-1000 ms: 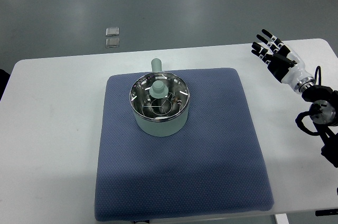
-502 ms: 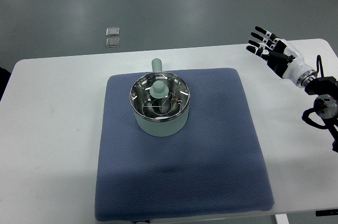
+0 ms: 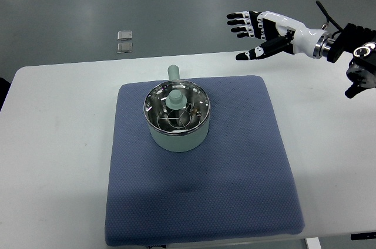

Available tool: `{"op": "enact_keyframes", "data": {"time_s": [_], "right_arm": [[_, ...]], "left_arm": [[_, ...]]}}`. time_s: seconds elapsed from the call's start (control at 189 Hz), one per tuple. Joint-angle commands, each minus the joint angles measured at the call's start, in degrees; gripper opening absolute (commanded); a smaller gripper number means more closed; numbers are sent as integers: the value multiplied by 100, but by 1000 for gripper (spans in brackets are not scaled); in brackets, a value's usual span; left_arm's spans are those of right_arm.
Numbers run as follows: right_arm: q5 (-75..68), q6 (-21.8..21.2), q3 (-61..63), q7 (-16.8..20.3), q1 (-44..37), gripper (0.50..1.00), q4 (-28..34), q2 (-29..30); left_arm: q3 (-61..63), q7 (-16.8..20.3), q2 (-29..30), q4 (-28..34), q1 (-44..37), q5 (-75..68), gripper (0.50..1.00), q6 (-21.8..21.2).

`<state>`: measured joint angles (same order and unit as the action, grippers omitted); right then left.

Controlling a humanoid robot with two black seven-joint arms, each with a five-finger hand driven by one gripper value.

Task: Open lid and place right of pot
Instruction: 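Move the right hand over the pot toward the lid's green knob, then close the right hand's fingers around the green knob of the glass lid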

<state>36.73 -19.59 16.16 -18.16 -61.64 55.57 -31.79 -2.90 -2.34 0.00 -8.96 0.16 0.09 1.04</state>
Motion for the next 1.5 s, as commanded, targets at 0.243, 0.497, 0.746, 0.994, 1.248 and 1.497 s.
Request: {"op": "enact_keyframes", "data": {"time_s": [0.243, 0.497, 0.746, 0.994, 1.248, 1.497], "right_arm": [[1222, 887, -2538, -47, -2080, 917, 473, 559], [1952, 1581, -3348, -4, -2739, 911, 473, 1315], [2084, 1906, -3980, 23, -3003, 868, 481, 1755], [2277, 1950, -4147, 58, -3047, 838, 490, 1939], [2497, 1985, -4323, 111, -3021, 819, 490, 2045], [2541, 2082, -4358, 120, -3003, 793, 490, 2045]], "left_arm": [[0, 6, 0, 0, 1, 0, 1000, 2], [0, -3, 0, 0, 1, 0, 1000, 2], [0, 6, 0, 0, 1, 0, 1000, 2], [0, -3, 0, 0, 1, 0, 1000, 2], [0, 6, 0, 0, 1, 0, 1000, 2], [0, -3, 0, 0, 1, 0, 1000, 2]]}}
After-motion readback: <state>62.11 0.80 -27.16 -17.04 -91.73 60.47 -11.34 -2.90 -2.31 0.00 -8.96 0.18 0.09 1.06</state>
